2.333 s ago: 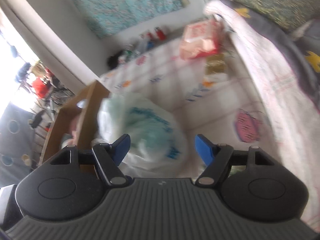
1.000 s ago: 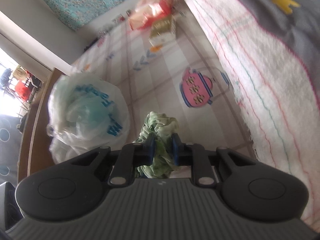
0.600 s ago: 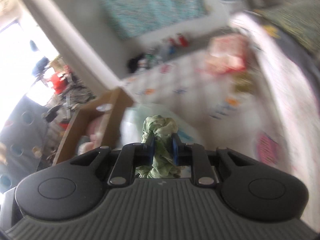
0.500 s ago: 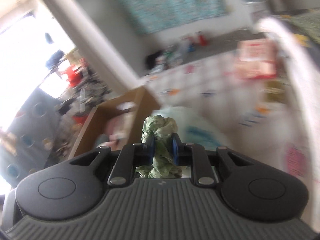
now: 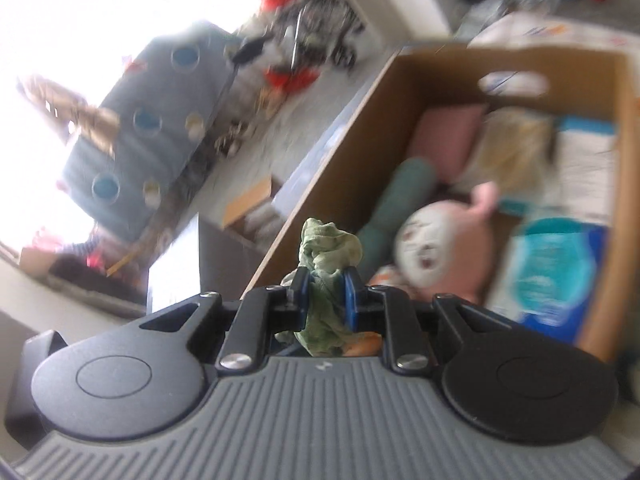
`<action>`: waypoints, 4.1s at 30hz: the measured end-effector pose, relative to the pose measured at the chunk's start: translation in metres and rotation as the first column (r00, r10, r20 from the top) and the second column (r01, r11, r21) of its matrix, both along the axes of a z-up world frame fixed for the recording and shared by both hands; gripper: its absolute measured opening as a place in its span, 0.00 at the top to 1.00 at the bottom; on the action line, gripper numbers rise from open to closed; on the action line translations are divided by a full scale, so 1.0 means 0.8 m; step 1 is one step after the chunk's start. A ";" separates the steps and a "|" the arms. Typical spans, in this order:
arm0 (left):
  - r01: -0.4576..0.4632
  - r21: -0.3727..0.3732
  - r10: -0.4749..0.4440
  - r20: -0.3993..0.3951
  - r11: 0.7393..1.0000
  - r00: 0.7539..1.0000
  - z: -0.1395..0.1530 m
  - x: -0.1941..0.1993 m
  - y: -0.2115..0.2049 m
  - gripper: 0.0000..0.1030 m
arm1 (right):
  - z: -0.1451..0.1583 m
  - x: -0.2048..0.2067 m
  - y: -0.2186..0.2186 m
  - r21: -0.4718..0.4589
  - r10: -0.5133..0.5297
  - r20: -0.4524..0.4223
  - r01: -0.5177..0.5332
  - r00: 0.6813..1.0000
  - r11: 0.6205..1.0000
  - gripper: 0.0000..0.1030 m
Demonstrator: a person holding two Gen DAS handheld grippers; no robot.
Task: Organize soft objects
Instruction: 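Carry the scrunchie into the box and open the right tool, then move the right tool back to the gold packet on the bed, then grasp the gold packet with the right tool and lift it, then carry the gold packet into the box and open the right tool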
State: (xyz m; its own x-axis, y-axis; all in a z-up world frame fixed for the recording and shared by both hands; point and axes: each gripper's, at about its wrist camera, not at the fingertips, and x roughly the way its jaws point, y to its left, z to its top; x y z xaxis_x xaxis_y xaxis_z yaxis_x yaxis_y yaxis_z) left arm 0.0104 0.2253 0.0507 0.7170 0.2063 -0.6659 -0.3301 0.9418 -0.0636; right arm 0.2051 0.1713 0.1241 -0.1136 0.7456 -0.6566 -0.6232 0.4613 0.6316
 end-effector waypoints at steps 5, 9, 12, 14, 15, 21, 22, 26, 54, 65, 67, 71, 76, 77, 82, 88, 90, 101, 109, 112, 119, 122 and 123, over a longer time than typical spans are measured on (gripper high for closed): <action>-0.062 0.006 0.062 -0.084 0.998 0.994 -0.010 -0.014 0.038 0.73 | -0.030 -0.018 0.072 -0.063 0.052 -0.051 -0.055 0.997 0.996 0.84; -0.078 0.026 0.080 -0.110 0.997 0.991 -0.008 -0.020 0.045 0.53 | -0.064 -0.014 0.096 -0.124 0.058 -0.096 -0.070 0.994 0.990 0.81; -0.077 0.032 0.080 -0.111 0.997 0.991 -0.011 -0.029 0.045 0.49 | -0.084 -0.019 0.101 -0.162 0.070 -0.123 -0.090 0.990 0.983 0.80; -0.070 0.035 0.073 -0.113 0.997 0.991 -0.012 -0.031 0.043 0.48 | -0.094 -0.020 0.104 -0.173 0.074 -0.142 -0.099 0.987 0.980 0.76; -0.067 0.037 0.071 -0.111 0.997 0.991 -0.014 -0.031 0.044 0.47 | -0.095 -0.021 0.106 -0.173 0.078 -0.143 -0.103 0.987 0.979 0.75; -0.054 0.037 0.057 -0.101 0.998 0.993 -0.016 -0.030 0.041 0.44 | -0.089 -0.019 0.102 -0.125 0.077 -0.162 -0.098 0.984 0.987 0.56; -0.053 0.034 0.056 -0.097 0.998 0.994 -0.015 -0.030 0.040 0.42 | -0.086 -0.018 0.099 -0.112 0.075 -0.163 -0.094 0.984 0.989 0.54; -0.043 0.008 0.043 -0.078 0.999 0.996 -0.011 -0.028 0.037 0.38 | -0.073 -0.015 0.083 -0.060 0.058 -0.176 -0.069 0.983 0.996 0.52; 0.358 -0.053 -0.353 0.080 0.932 0.932 -0.011 0.085 -0.179 0.24 | -0.010 0.032 -0.275 0.073 -0.404 0.010 0.402 0.915 0.913 0.37; 0.499 0.004 -0.498 0.067 0.867 0.865 -0.031 0.183 -0.286 0.25 | -0.045 0.087 -0.441 -0.020 -0.603 0.087 0.607 0.793 0.795 0.37; 0.519 0.024 -0.520 0.056 0.854 0.852 -0.037 0.206 -0.310 0.26 | -0.051 0.104 -0.469 -0.032 -0.644 0.114 0.650 0.757 0.759 0.37; 0.576 0.049 -0.577 0.012 0.816 0.816 -0.052 0.252 -0.353 0.29 | -0.064 0.140 -0.522 -0.044 -0.705 0.155 0.718 0.692 0.695 0.37; 0.638 0.089 -0.633 -0.080 0.765 0.770 -0.080 0.308 -0.396 0.33 | -0.087 0.189 -0.575 -0.061 -0.765 0.154 0.779 0.625 0.624 0.47; 0.647 0.093 -0.640 -0.096 0.757 0.762 -0.084 0.320 -0.403 0.34 | -0.093 0.198 -0.583 -0.065 -0.772 0.146 0.784 0.619 0.617 0.49; 0.676 0.043 -0.666 -0.136 0.735 0.733 -0.099 0.368 -0.422 0.33 | -0.127 0.242 -0.606 -0.100 -0.785 0.097 0.791 0.612 0.604 0.52; 0.676 0.023 -0.660 -0.190 0.737 0.726 -0.126 0.417 -0.452 0.31 | -0.171 0.279 -0.606 -0.152 -0.790 0.048 0.787 0.611 0.598 0.55; 0.678 0.033 -0.657 -0.215 0.735 0.723 -0.136 0.429 -0.461 0.31 | -0.185 0.289 -0.603 -0.168 -0.789 0.033 0.781 0.614 0.601 0.55; 0.635 -0.073 -0.627 -0.279 0.769 0.727 -0.167 0.469 -0.469 0.44 | -0.233 0.314 -0.587 -0.187 -0.785 -0.045 0.767 0.617 0.614 0.63; 0.628 -0.061 -0.618 -0.272 0.776 0.737 -0.153 0.455 -0.469 0.46 | -0.228 0.309 -0.585 -0.170 -0.799 -0.072 0.782 0.597 0.600 0.65; 0.635 -0.042 -0.623 -0.259 0.771 0.738 -0.133 0.443 -0.466 0.46 | -0.208 0.296 -0.583 -0.149 -0.799 -0.060 0.786 0.598 0.600 0.65; 0.633 0.028 -0.619 -0.181 0.773 0.764 -0.065 0.397 -0.451 0.46 | -0.134 0.260 -0.567 -0.065 -0.793 -0.017 0.790 0.610 0.609 0.65; 0.622 0.053 -0.611 -0.139 0.781 0.779 -0.035 0.370 -0.435 0.46 | -0.098 0.237 -0.551 -0.028 -0.780 0.010 0.780 0.626 0.625 0.65; 0.616 0.059 -0.607 -0.122 0.785 0.785 -0.025 0.360 -0.427 0.46 | -0.087 0.228 -0.544 -0.015 -0.774 0.021 0.774 0.633 0.633 0.64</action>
State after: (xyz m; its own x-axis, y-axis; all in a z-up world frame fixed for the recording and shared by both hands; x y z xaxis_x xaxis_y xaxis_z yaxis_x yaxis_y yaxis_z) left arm 0.2980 -0.1165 0.0307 0.6503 -0.1917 -0.7351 0.3172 0.9478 0.0333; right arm 0.3878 -0.2639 0.0543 0.5063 0.5429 -0.6701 -0.0382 0.7903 0.6115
